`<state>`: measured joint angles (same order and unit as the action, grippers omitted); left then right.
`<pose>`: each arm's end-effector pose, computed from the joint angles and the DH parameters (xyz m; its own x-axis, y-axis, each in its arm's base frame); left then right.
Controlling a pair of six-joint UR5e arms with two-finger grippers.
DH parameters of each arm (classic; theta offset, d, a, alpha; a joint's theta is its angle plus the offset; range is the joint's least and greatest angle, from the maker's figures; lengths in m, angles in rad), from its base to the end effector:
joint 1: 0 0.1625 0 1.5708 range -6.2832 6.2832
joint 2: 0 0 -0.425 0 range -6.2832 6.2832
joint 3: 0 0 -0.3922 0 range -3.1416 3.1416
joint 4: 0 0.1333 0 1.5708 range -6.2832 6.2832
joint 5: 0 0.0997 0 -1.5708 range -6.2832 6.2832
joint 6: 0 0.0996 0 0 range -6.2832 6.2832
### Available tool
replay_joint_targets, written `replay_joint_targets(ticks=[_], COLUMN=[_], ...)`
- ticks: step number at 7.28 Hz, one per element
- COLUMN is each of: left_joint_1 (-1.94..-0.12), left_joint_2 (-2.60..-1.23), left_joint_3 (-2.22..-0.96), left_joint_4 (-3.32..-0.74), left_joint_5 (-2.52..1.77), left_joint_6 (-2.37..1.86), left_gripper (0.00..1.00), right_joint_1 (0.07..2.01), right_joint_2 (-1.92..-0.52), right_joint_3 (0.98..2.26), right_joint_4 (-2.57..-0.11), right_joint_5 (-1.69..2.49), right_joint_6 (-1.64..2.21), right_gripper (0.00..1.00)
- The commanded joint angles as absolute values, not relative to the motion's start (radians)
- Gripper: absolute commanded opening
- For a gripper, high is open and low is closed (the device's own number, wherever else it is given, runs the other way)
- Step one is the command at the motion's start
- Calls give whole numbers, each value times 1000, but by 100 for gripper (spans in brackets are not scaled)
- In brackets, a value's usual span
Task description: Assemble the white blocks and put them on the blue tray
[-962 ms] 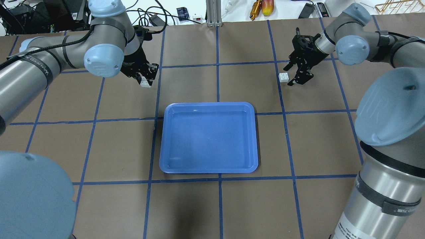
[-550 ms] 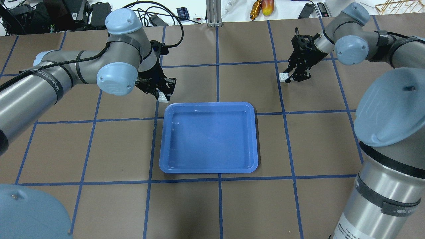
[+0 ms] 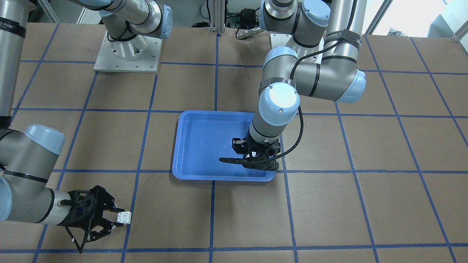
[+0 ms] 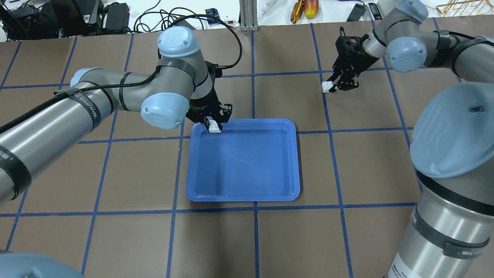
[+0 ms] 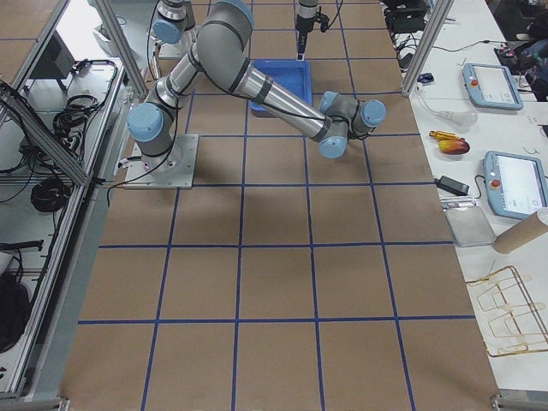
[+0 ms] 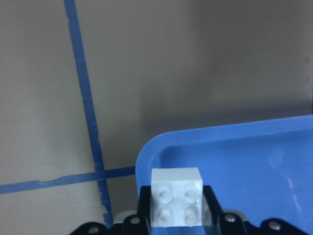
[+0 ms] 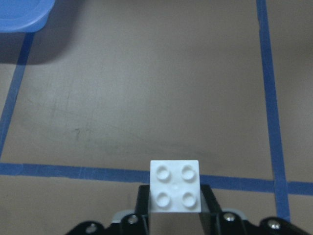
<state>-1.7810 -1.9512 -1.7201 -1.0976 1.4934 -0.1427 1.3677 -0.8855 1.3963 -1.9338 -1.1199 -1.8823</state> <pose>-0.2610 -0.5478 0.2542 -0.9957 0.0628 0.0684 0.0674 0.9955 0.0669 0.0326 -0.7179 0.1965 0.0763 -0.9971 -0.0081 -0.8880 -0.0643 -0.4554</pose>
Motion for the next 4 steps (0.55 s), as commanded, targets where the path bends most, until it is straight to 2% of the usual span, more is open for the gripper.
replay_joint_targets(ticks=[1, 2, 4], left_joint_1=[-1831, -1853, -1861], left_joint_2=[-1970, -1973, -1971], left_joint_3=[-1723, -1733, -1832], left_joint_4=[-1074, -1057, -935], left_joint_5=[1493, 1491, 1489], left_joint_6=[-215, -238, -252], left_gripper=[8, 8, 8], right_joint_1=[1396, 1419, 1420], right_joint_2=[-996, -1071, -1245], right_joint_3=[1434, 1501, 1679], right_joint_4=[-1849, -1842, -1856], right_joint_5=[-1111, -1109, -1104], right_joint_6=[-1876, -1873, -1818], right_gripper=[0, 0, 0])
